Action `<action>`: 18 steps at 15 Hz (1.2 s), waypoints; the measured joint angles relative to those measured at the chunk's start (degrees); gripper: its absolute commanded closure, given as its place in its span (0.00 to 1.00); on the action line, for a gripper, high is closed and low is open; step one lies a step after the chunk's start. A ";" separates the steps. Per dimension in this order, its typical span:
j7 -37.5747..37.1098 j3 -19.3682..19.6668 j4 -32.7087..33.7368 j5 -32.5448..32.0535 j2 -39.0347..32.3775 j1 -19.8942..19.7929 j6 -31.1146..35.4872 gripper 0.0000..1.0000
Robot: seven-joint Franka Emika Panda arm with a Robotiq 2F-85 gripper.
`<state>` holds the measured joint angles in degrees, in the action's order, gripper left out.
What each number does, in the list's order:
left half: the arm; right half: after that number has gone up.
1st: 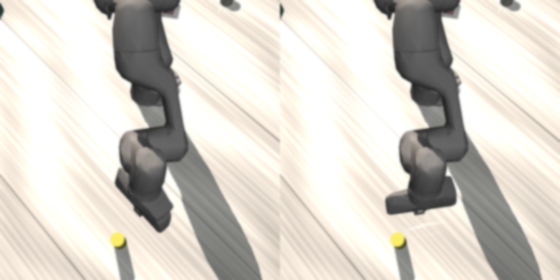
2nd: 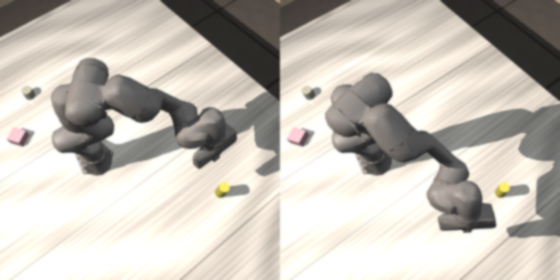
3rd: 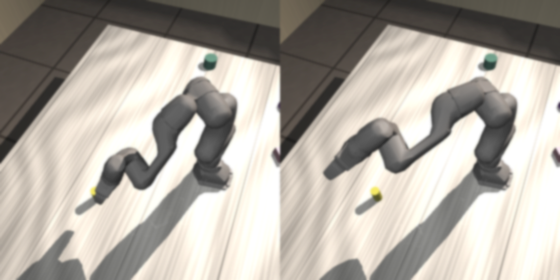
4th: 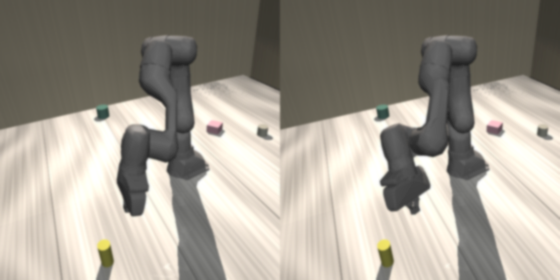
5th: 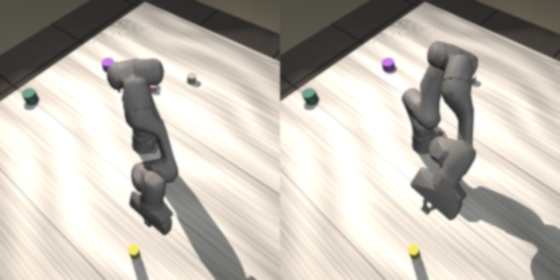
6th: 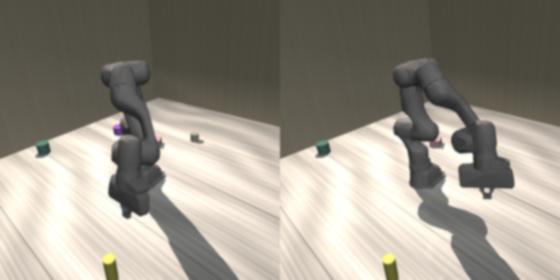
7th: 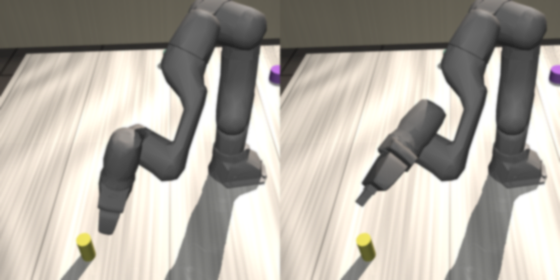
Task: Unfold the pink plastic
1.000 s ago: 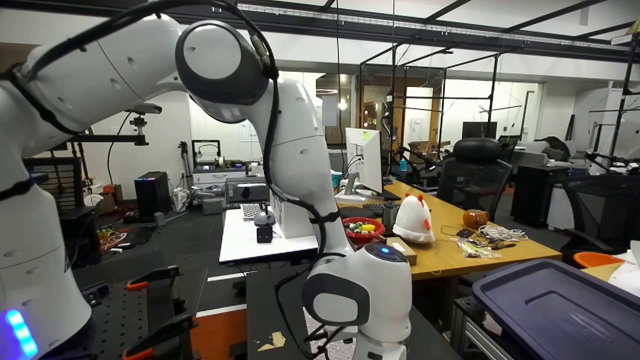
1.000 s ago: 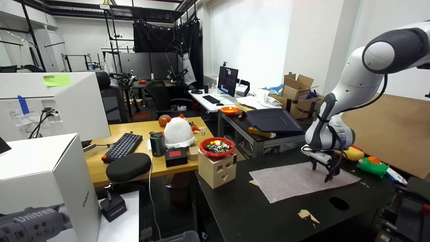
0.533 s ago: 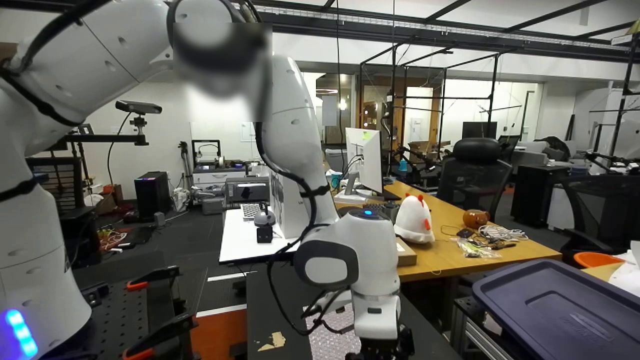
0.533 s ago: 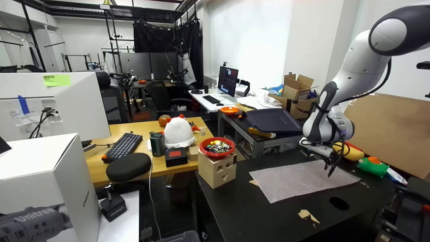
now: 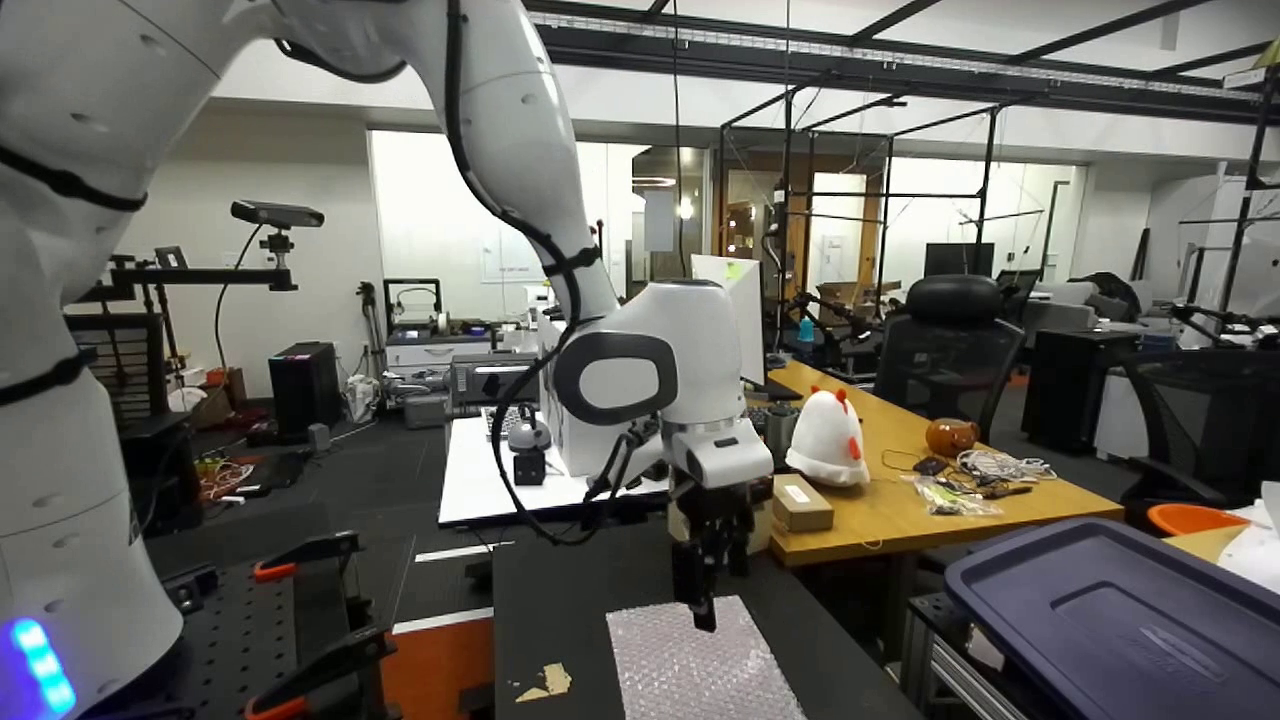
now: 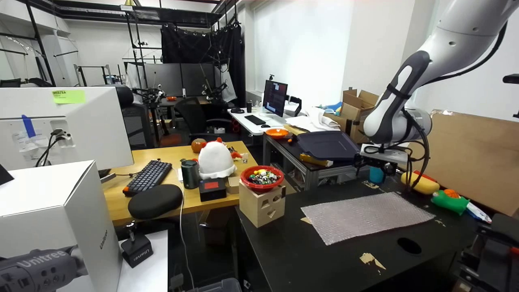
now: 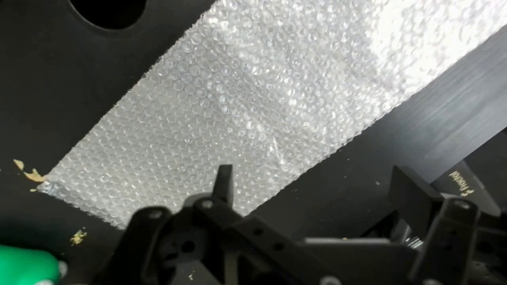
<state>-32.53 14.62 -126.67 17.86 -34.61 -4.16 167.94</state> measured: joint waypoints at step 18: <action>40.42 1.26 -17.10 -29.92 27.57 -6.24 -19.15 0.00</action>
<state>7.89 15.89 -143.77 -12.06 -7.04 -10.41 148.80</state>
